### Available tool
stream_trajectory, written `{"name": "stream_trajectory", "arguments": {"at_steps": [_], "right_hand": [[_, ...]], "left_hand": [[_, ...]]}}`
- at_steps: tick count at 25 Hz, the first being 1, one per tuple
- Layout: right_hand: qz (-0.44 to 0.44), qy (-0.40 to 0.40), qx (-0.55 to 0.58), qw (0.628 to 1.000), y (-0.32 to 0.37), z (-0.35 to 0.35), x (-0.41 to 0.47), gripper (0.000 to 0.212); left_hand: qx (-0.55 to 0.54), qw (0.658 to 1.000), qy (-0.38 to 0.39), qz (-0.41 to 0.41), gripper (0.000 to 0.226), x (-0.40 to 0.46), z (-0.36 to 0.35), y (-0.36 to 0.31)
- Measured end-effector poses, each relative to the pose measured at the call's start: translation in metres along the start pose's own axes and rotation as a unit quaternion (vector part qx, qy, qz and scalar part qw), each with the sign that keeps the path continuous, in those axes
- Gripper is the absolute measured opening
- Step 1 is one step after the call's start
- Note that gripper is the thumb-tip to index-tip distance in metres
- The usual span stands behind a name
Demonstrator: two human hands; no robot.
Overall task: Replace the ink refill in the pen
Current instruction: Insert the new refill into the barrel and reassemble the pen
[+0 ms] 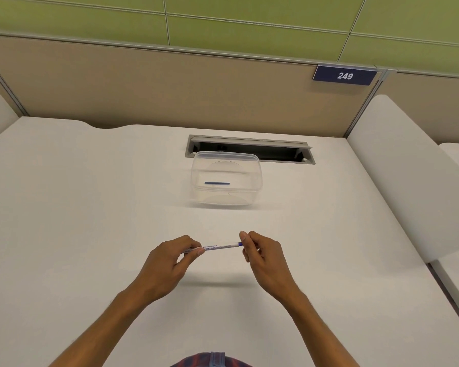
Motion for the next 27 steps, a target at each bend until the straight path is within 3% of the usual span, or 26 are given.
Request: {"name": "stream_trajectory", "arguments": {"at_steps": [2,6,9,16,23,27], "right_hand": [[0.0,-0.003,-0.016,1.0,0.0,0.001,0.0,0.044],[0.047,-0.005,-0.069,0.997,0.006,0.003,-0.007,0.018],[0.065,0.007,-0.09,0.994,0.006,0.002,-0.009,0.014],[0.085,0.024,-0.119,0.989,0.007,0.003,-0.008,0.017],[0.085,0.038,-0.103,0.99,0.01,0.0,-0.008,0.029],[0.032,0.04,-0.023,0.998,0.009,-0.003,-0.009,0.05]], "left_hand": [[-0.002,1.0,0.001,0.0,0.027,0.0,0.001,0.001],[-0.012,1.0,-0.002,0.004,0.028,0.001,0.005,0.004],[-0.006,1.0,0.012,0.006,0.031,0.002,0.006,0.005],[0.015,0.998,0.066,-0.017,0.028,0.002,0.003,0.002],[0.084,0.995,0.024,-0.049,0.033,0.001,0.006,-0.003],[0.098,0.991,0.003,-0.097,0.023,0.002,0.009,-0.018]]}}
Point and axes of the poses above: each hand's wrist, its own x-axis towards the middle knuckle, its own z-axis out of the back of the hand, y = z × x, the point moved 4 cm from there along x, towards the middle knuckle, and after that the axes turned 2 degrees about y, right-handed, at the moved point
